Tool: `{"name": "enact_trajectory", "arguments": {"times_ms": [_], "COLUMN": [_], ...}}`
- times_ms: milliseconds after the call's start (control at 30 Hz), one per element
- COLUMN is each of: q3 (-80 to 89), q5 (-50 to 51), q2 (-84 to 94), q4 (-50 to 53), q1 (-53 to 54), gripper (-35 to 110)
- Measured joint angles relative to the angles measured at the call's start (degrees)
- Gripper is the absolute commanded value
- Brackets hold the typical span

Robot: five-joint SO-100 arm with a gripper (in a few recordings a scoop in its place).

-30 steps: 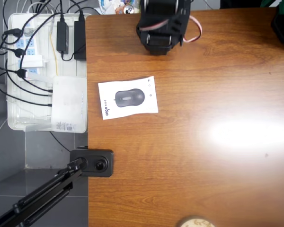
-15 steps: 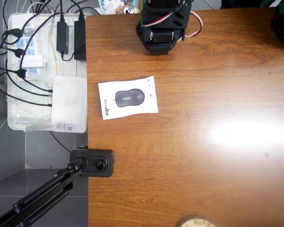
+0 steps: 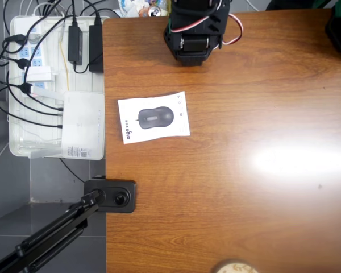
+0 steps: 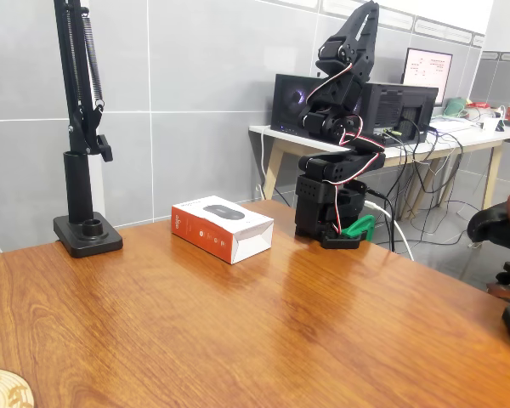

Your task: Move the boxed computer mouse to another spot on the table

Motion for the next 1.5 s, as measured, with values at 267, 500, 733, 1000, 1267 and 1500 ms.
{"name": "enact_trajectory", "arguments": {"times_ms": [267, 500, 733, 1000, 1267, 1500], "q3": [0.0, 0.0, 0.0, 0.0, 0.0, 0.0], "q5": [1.9, 2.5, 2.5, 2.5, 2.5, 2.8], "q2": [0.0, 0.0, 0.0, 0.0, 0.0, 0.0], "q4": [0.0, 0.0, 0.0, 0.0, 0.0, 0.0], "q1": [0.0, 0.0, 0.0, 0.0, 0.0, 0.0], "gripper": [0, 0, 0, 0, 0, 0]}}
